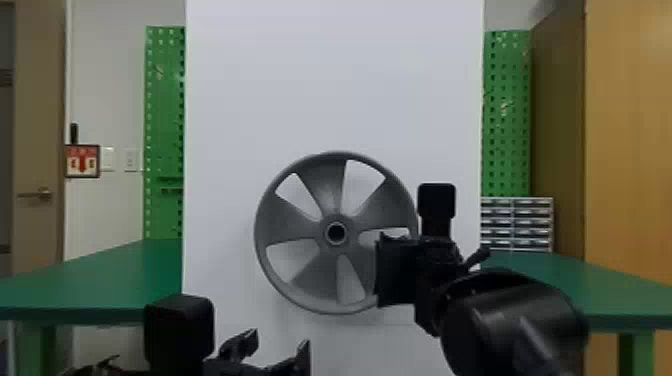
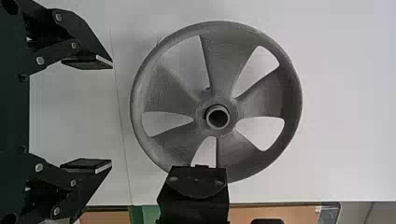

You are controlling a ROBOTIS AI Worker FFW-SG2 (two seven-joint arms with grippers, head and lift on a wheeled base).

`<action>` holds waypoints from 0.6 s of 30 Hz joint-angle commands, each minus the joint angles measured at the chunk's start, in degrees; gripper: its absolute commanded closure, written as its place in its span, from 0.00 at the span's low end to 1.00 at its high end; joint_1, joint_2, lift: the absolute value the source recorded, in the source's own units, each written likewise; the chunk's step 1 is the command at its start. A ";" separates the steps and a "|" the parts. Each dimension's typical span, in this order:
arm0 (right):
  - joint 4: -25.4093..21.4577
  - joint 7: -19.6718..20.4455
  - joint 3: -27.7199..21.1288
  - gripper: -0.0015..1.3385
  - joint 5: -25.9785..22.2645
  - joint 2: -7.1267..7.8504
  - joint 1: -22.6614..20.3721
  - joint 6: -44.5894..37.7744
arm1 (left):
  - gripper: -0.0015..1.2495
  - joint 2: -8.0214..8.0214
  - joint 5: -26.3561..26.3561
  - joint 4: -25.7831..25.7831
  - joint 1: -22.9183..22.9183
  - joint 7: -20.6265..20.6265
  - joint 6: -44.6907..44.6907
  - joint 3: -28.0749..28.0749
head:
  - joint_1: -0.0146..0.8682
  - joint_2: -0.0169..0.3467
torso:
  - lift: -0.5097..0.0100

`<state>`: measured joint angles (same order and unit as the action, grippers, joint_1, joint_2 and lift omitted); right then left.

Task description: Hold the wheel and insert it

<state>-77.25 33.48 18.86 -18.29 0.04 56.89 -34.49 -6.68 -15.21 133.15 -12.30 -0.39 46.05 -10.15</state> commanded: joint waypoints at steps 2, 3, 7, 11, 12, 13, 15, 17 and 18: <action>-0.01 -0.34 0.12 0.00 -0.52 -0.09 -0.12 0.39 | 0.40 0.00 0.00 0.00 0.00 -0.05 0.00 -0.04 | 0.02 0.20 | 0.05; -0.01 -0.52 0.12 0.00 -0.52 -0.09 -0.12 0.39 | 0.40 0.00 0.00 0.00 0.00 -0.05 0.00 -0.04 | 0.02 0.20 | 0.05; -0.01 -1.92 -0.05 0.00 -0.34 -0.09 -0.12 0.48 | 0.40 0.00 0.09 0.00 0.00 0.04 0.00 -0.04 | 0.02 0.20 | 0.05; -0.01 -2.98 0.21 0.00 0.10 -0.09 -0.21 0.92 | 0.40 0.09 -0.09 0.00 0.00 0.04 0.00 -0.04 | 0.02 0.20 | 0.05; -0.01 -3.24 0.21 0.00 0.27 -0.09 -0.29 1.01 | 0.40 0.00 0.00 0.00 -0.09 0.04 0.00 -0.13 | 0.02 0.20 | 0.05; -0.10 -3.42 0.21 0.00 0.27 -0.09 -0.29 1.18 | 0.40 0.00 -0.18 0.00 -0.09 -0.05 0.00 -0.04 | 0.02 0.20 | 0.05; -0.10 -3.77 0.21 0.00 0.36 -0.09 -0.29 1.27 | 0.40 0.00 -0.18 0.00 -0.09 -0.05 0.00 -0.04 | 0.02 0.20 | 0.05; -0.10 -4.30 0.12 0.00 0.45 -0.09 -0.29 1.36 | 0.40 0.00 -0.09 0.00 -0.09 0.04 0.00 -0.04 | 0.02 0.20 | 0.05; -0.10 -4.38 0.12 0.00 0.45 -0.09 -0.29 1.45 | 0.40 0.09 -0.09 0.00 0.00 0.04 0.00 -0.04 | 0.02 0.20 | 0.05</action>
<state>-77.26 29.53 19.05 -18.01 0.00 56.61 -33.30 -6.66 -15.34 133.15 -12.38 -0.40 46.05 -10.22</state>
